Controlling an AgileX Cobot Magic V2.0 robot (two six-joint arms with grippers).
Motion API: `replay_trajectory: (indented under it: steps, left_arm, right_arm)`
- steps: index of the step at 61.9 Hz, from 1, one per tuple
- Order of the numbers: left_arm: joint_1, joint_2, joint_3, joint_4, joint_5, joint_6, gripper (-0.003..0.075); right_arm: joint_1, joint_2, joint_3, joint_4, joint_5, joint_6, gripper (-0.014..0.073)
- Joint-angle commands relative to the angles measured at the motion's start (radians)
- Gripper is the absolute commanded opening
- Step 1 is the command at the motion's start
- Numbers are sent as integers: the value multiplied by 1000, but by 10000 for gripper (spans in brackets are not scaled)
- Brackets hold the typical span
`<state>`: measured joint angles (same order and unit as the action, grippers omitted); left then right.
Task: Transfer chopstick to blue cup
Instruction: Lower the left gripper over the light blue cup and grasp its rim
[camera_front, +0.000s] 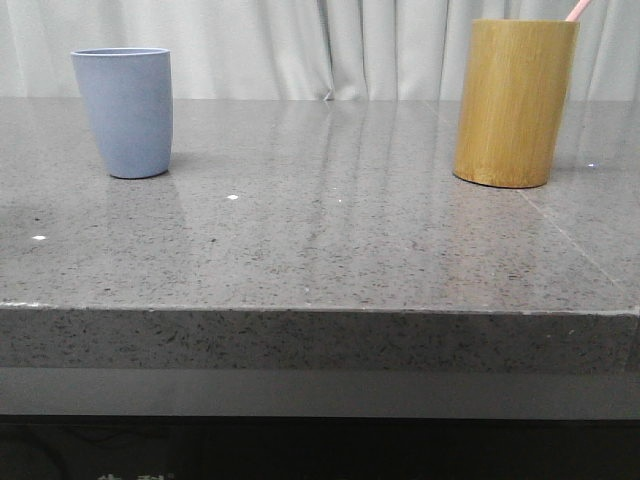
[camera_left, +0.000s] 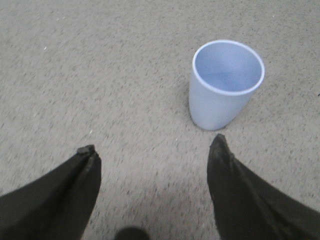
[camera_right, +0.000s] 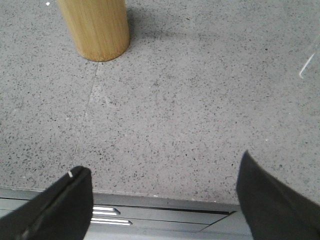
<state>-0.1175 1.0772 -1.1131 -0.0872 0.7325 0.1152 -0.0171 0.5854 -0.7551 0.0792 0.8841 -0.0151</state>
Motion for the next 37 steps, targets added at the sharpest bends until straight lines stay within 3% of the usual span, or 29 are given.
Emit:
replay_trajectory:
  steps: [1,10,25,37]
  left_arm:
    - [-40,60,-107,-11,-48,10,461]
    - [-97,204,-269,11,38,10,461]
    - [-110,435,-503,27,231,10,461]
    - [-110,573,-617,94,271,8,461]
  right_arm:
    - [-4,9,-34,5,-56,-9,600]
    - [-4,9,-34,6,-56,-9,600]
    - [-4,9,-34,6,-56,-9,600]
    - [-4,9,-34,6,-57,-9,600]
